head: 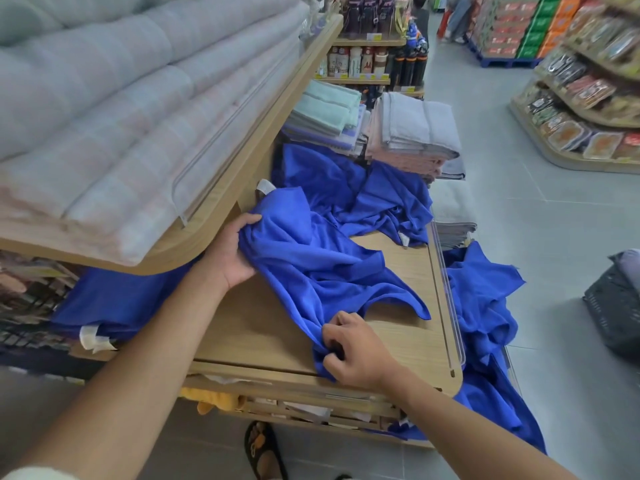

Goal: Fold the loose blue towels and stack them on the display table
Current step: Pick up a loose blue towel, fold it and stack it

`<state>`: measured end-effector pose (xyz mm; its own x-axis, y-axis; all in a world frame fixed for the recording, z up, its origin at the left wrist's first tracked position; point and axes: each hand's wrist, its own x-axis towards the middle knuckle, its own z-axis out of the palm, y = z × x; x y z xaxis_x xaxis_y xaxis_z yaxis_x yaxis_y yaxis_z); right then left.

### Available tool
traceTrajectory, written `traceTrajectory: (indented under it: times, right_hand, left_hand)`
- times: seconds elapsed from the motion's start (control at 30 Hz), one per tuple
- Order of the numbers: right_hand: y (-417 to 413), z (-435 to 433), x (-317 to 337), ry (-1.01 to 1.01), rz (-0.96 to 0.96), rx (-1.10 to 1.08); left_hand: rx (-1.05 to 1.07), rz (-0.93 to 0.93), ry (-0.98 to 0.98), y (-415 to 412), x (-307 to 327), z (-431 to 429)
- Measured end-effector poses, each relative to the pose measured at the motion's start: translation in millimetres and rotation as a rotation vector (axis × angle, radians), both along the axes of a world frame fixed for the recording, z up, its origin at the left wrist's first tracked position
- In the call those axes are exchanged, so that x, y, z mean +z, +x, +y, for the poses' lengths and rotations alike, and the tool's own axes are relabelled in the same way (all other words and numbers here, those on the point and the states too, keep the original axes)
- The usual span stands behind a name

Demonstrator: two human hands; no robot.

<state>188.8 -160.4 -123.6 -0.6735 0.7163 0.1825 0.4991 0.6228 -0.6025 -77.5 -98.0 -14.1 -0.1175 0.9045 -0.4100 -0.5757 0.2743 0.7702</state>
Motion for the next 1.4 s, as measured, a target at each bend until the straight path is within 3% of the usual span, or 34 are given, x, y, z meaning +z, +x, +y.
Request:
traceTrajectory:
  times: [0.2, 0.27, 0.33, 0.4, 0.47, 0.53, 0.6, 0.7, 0.8, 0.9, 1.0, 1.1, 1.27, 1.33, 1.4]
  right_hand:
    - [0.8, -0.7, 3.4, -0.005, -0.008, 0.004]
    - [1.1, -0.6, 3.9, -0.011, -0.005, 0.0]
    - [1.2, -0.9, 4.1, -0.019, -0.004, -0.002]
    - [1.3, -0.7, 4.2, -0.033, -0.007, -0.012]
    - [1.1, -0.1, 4.2, -0.043, 0.005, -0.015]
    - [0.7, 0.5, 4.2, -0.045, 0.01, -0.011]
    - [0.5, 0.8, 4.1, -0.051, 0.012, -0.008]
    - [0.7, 0.5, 4.1, -0.061, 0.007, -0.005]
    - [0.5, -0.3, 4.1, -0.064, 0.009, -0.002]
    - [0.2, -0.6, 5.3, -0.068, 0.01, -0.006]
    - [-0.3, -1.0, 4.8, -0.072, 0.009, -0.006]
    - [-0.2, -2.2, 1.8, -0.074, 0.018, -0.016]
    - [0.9, -1.7, -2.5, -0.068, 0.072, -0.073]
    - [1.6, -2.5, -4.2, -0.06, 0.144, -0.13]
    - [3.7, -1.2, -5.4, -0.06, 0.253, -0.237]
  left_hand:
    - [-0.067, 0.096, 0.033, -15.6, 3.9, -17.4]
    - [-0.172, 0.372, 0.006, -19.7, -1.9, -25.2]
    - [-0.252, 0.852, -0.005, -26.2, -14.3, -33.7]
    - [-0.491, 1.179, -0.058, -33.4, -27.6, -43.8]
    - [-0.872, 1.262, -0.177, -36.7, -36.1, -57.3]
    - [-1.067, 1.294, -0.313, -35.4, -38.9, -69.0]
    - [-0.937, 1.39, -0.312, -31.3, -40.8, -72.1]
    - [-0.442, 1.617, -0.255, -19.8, -37.5, -65.1]
    - [-0.174, 1.553, -0.081, -5.9, -39.7, -50.8]
    - [-0.19, 1.551, 0.202, 16.6, -42.9, -29.1]
    - [-0.248, 1.587, 0.272, 39.4, -46.0, 1.7]
    - [-0.314, 1.726, 0.191, 56.1, -45.0, 30.2]
    - [-0.497, 2.02, -0.143, 62.9, -44.1, 50.2]
    - [-0.466, 1.974, -0.141, 62.9, -41.7, 50.4]
    - [-0.338, 1.873, -0.021, 61.6, -37.3, 50.2]
